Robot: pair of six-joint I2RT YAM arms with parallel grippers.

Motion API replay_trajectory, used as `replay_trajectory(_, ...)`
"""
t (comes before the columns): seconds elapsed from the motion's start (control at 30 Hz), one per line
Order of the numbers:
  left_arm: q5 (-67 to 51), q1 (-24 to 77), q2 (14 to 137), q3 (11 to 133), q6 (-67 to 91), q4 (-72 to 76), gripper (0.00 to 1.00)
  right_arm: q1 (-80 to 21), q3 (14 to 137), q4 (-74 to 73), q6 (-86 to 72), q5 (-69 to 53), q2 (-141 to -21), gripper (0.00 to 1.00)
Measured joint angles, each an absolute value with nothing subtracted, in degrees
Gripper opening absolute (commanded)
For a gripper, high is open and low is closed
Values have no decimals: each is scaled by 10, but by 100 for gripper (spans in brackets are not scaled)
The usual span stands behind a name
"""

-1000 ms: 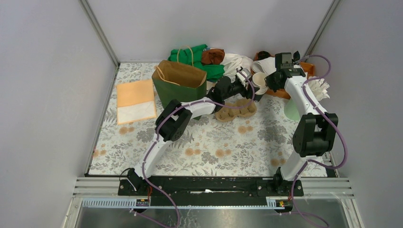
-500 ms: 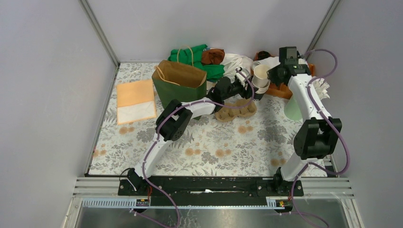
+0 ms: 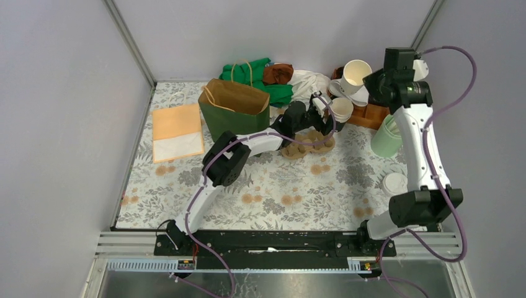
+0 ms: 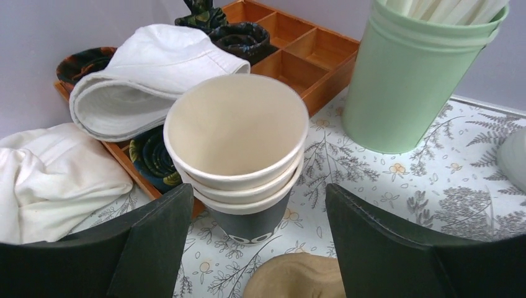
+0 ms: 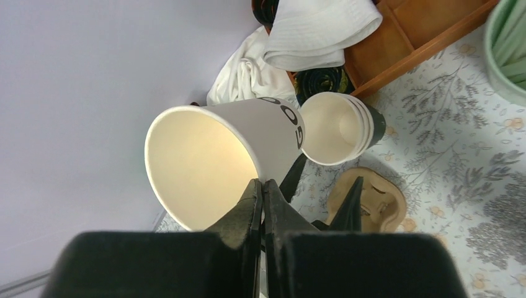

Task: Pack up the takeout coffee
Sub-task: Pick up the coffee cup, then place the coffee cup at the center of the board.

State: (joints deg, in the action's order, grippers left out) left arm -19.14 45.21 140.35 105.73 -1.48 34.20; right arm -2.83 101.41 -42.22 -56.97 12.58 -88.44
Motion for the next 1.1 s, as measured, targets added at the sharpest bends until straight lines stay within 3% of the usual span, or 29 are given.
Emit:
replay_trajectory(0.37,-150,478,1257,1019,-28,273,92,-28,951,-513,-497,136,-729,0)
replay_trajectory(0.63,-123,505,1088,932,11,158,99,-28,788,-571,-444,65,-599,0)
replay_trajectory(0.83,-78,509,943,871,106,0,99,-28,645,-529,-383,-86,-592,0)
replay_trajectory(1.1,-21,481,825,750,215,-174,99,-63,575,-450,-342,-133,-634,0)
